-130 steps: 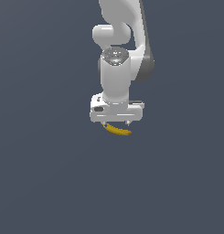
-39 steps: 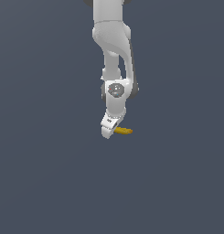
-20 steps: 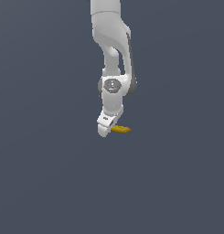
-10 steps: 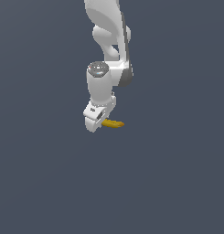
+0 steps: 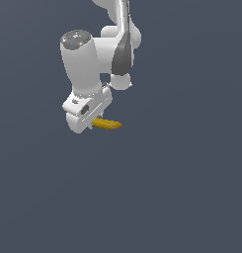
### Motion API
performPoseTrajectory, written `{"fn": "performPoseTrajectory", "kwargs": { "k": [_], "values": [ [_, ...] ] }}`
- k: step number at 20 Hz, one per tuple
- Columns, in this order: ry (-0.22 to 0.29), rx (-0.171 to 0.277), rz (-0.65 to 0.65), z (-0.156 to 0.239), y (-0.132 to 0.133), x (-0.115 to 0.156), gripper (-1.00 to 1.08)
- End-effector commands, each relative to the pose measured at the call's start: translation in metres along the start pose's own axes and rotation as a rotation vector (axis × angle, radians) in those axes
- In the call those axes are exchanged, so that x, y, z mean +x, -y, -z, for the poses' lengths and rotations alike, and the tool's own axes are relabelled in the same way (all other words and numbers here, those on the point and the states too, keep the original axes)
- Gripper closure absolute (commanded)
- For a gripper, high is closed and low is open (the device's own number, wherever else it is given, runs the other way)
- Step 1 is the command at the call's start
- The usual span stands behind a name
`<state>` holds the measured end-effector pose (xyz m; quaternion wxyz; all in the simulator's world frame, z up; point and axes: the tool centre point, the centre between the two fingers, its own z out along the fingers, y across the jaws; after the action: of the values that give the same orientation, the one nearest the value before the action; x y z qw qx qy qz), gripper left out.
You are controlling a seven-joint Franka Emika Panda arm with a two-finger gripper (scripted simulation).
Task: Pick up the object and move it to a goal position.
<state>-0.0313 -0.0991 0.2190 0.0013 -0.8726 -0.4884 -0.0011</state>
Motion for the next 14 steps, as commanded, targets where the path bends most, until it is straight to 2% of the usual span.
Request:
{"fn": "performPoseTrajectory", "kwargs": {
  "k": [1, 14],
  "values": [
    [-0.001, -0.001, 0.001, 0.025, -0.012, -0.009, 1.08],
    [0.0, -0.001, 0.0, 0.13, -0.069, -0.048, 1.08]
  ]
}}
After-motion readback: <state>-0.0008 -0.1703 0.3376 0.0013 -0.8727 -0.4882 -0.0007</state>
